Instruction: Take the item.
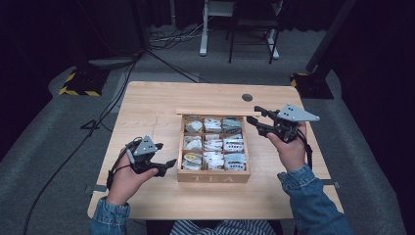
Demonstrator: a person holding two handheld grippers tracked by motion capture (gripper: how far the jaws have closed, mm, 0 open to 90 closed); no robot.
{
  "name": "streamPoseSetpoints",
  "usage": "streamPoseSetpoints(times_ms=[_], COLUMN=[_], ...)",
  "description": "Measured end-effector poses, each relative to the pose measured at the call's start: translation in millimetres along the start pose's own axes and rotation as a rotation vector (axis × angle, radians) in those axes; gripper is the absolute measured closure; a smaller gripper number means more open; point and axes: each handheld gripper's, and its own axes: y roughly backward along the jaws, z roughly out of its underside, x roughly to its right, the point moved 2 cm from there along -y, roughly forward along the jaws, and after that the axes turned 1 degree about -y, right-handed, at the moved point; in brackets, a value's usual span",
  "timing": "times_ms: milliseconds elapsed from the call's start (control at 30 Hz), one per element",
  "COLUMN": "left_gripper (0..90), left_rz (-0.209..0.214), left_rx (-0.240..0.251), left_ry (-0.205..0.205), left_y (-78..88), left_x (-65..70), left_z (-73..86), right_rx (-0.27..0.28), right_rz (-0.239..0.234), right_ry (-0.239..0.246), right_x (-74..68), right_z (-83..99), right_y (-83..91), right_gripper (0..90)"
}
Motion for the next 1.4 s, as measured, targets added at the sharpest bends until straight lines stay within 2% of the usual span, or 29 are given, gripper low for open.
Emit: streamPoseSetpoints(times_ms=[33, 67, 167, 333, 367, 433, 533, 700, 1133, 1167, 1333, 1400], left_gripper=[24.2, 24.4, 24.7, 25.3, 25.4, 25.4, 25.4, 30.2, 35.4, 37.0, 42.9, 47.4], left_rz=[0.026, 0.026, 0.067, 0.093, 0.116, 0.13, 0.135, 0.185, 0.269, 0.288, 0.327, 0.359], left_rx=[0.01, 0.01, 0.035, 0.043, 0.052, 0.06, 0.065, 0.069, 0.08, 0.075, 0.068, 0.058], left_ry=[-0.007, -0.007, -0.019, -0.032, -0.034, -0.044, -0.06, -0.1, -0.142, -0.152, -0.15, -0.139], left_y=[-0.3, -0.3, -4.4, -10.3, -12.9, -15.5, -19.0, -35.6, -67.0, -72.7, -84.4, -92.9], left_x=[5.6, 5.6, 13.2, 19.6, 23.6, 27.8, 32.1, 45.7, 68.8, 72.1, 77.4, 80.5], left_z=[-7.1, -7.1, -18.0, -25.1, -28.6, -32.7, -37.1, -48.5, -71.9, -74.6, -78.4, -80.5], right_rx=[-0.002, -0.001, 0.001, 0.0, 0.0, 0.001, 0.004, 0.005, 0.003, 0.003, 0.002, 0.002], right_rz=[-0.001, -0.001, -0.003, -0.005, -0.005, -0.005, -0.006, -0.003, -0.005, -0.006, -0.008, -0.008], right_ry=[-0.003, -0.004, -0.009, -0.008, -0.009, -0.009, -0.006, -0.004, -0.005, -0.004, -0.005, -0.005], right_x=[0.0, 0.1, 1.1, 0.9, 1.3, 1.5, 2.2, 2.3, 2.1, 2.2, 2.1, 2.1], right_z=[-0.2, -0.3, -0.4, -0.4, -0.3, -0.4, -0.9, -1.4, -1.3, -1.3, -1.0, -0.9], right_y=[0.1, 0.0, -0.5, -0.4, -0.5, -0.6, -1.1, -1.4, -1.2, -1.2, -1.0, -1.0], right_gripper=[53.5, 53.5, 53.5, 53.4, 53.3, 53.3, 53.3, 53.3, 53.3, 53.3, 53.3, 53.3])
